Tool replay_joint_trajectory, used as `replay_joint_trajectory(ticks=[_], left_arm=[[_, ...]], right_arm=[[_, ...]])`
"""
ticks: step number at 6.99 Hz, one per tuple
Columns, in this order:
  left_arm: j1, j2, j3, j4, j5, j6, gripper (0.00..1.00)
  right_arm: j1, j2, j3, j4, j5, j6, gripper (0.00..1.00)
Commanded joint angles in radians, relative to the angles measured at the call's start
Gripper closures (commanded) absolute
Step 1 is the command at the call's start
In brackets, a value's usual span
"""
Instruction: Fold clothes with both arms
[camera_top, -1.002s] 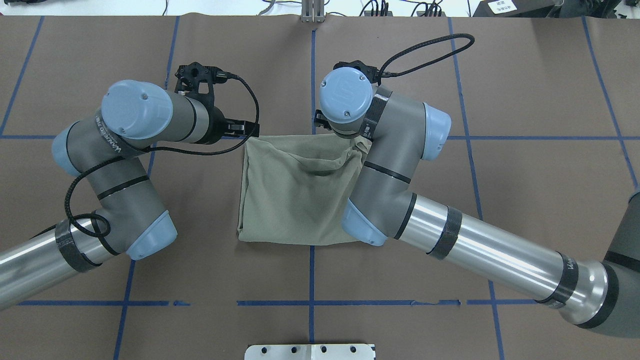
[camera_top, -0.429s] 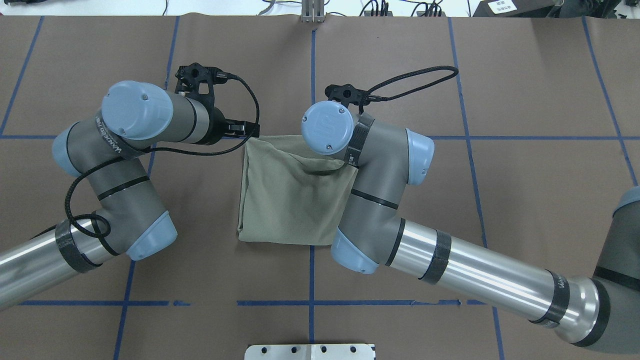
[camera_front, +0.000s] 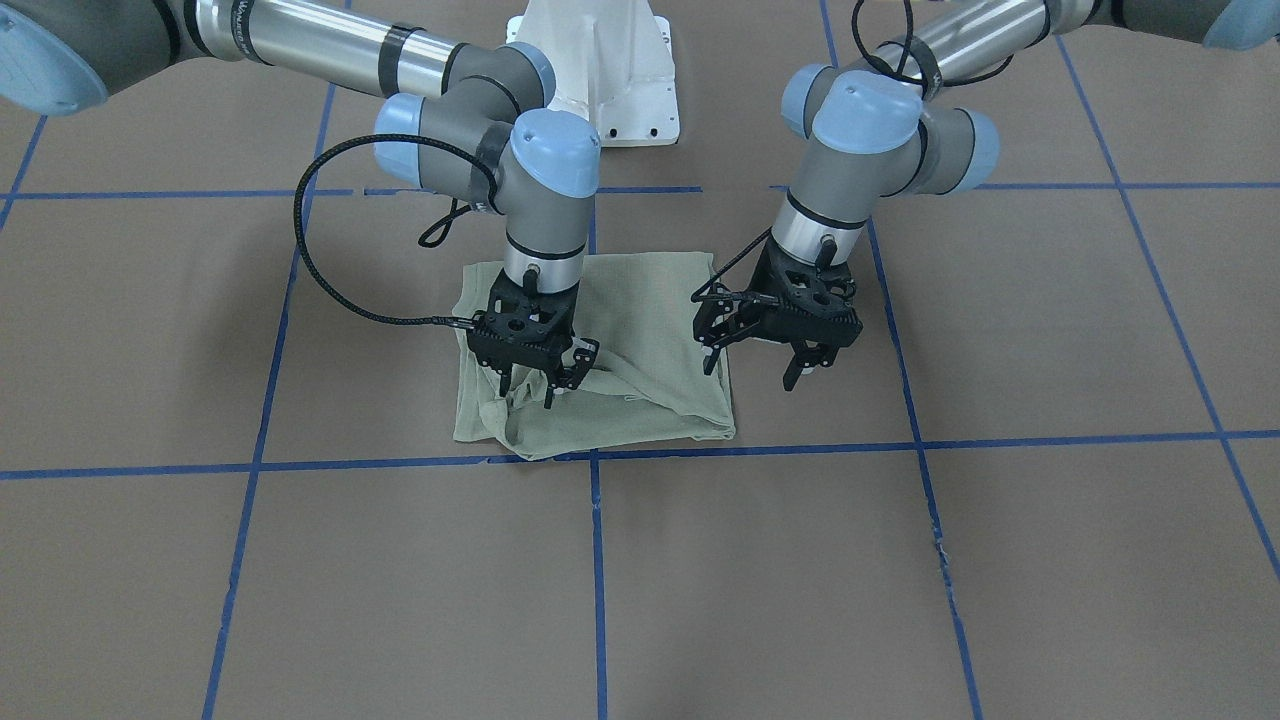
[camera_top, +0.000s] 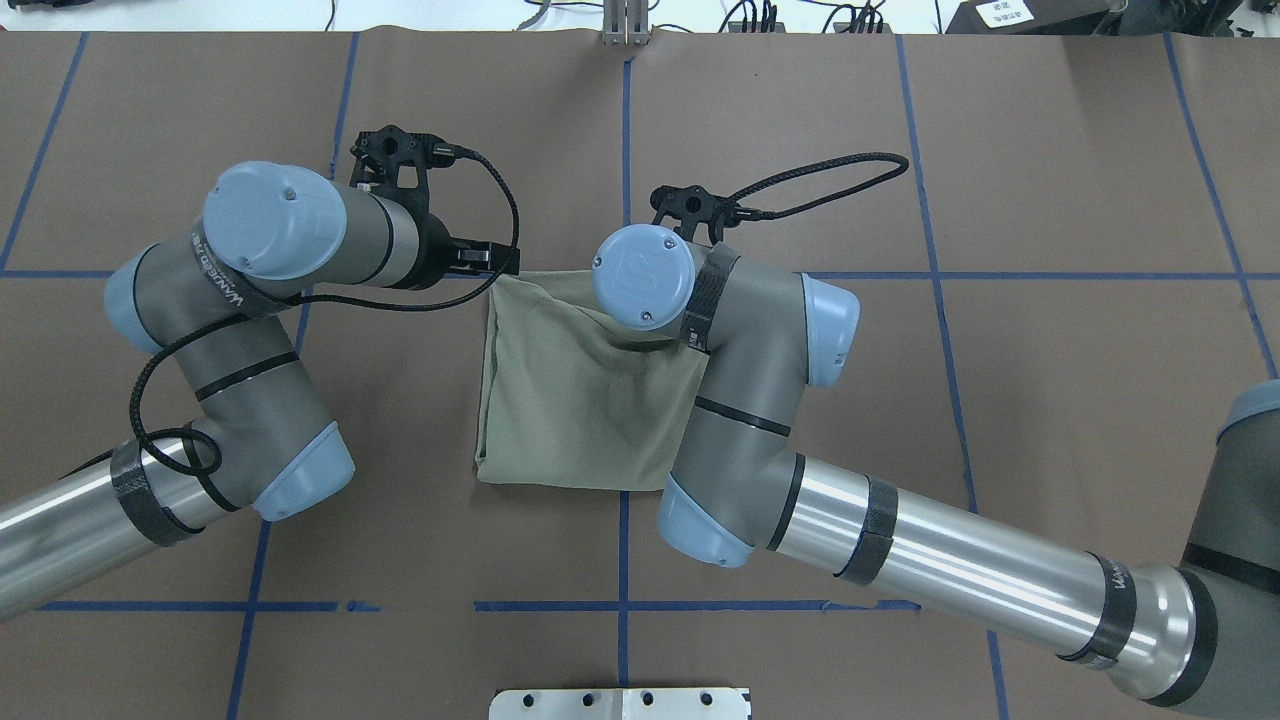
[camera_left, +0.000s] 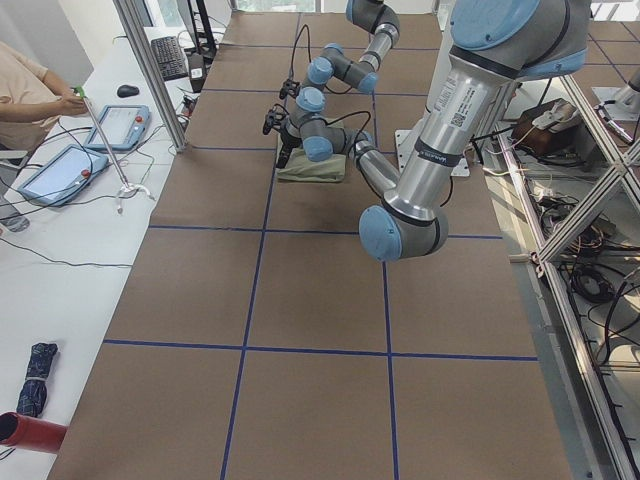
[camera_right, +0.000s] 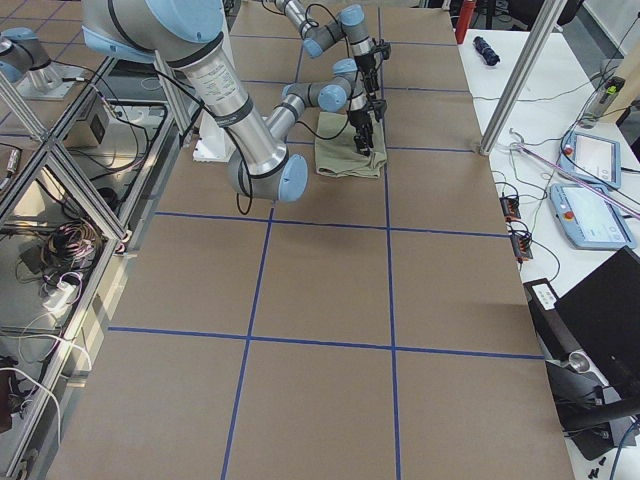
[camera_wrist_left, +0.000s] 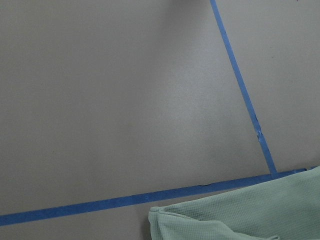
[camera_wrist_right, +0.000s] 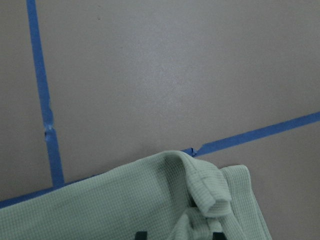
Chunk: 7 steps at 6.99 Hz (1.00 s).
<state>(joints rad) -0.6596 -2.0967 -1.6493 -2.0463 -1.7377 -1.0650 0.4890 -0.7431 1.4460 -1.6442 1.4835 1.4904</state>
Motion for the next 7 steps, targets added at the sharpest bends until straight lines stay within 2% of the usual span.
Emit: replay_joint_trajectory(ticks=[1, 3, 7], left_arm=[[0.002, 0.001, 0.000, 0.000, 0.000, -0.007, 0.00], [0.002, 0.001, 0.000, 0.000, 0.001, -0.009, 0.00], [0.002, 0.001, -0.001, 0.000, 0.001, -0.009, 0.00]], right_arm=[[-0.003, -0.001, 0.004, -0.006, -0.003, 0.002, 1.00], [-0.004, -0.005, 0.002, -0.003, -0.009, -0.001, 1.00], [0.006, -0.021, -0.025, -0.006, -0.080, -0.021, 1.00]])
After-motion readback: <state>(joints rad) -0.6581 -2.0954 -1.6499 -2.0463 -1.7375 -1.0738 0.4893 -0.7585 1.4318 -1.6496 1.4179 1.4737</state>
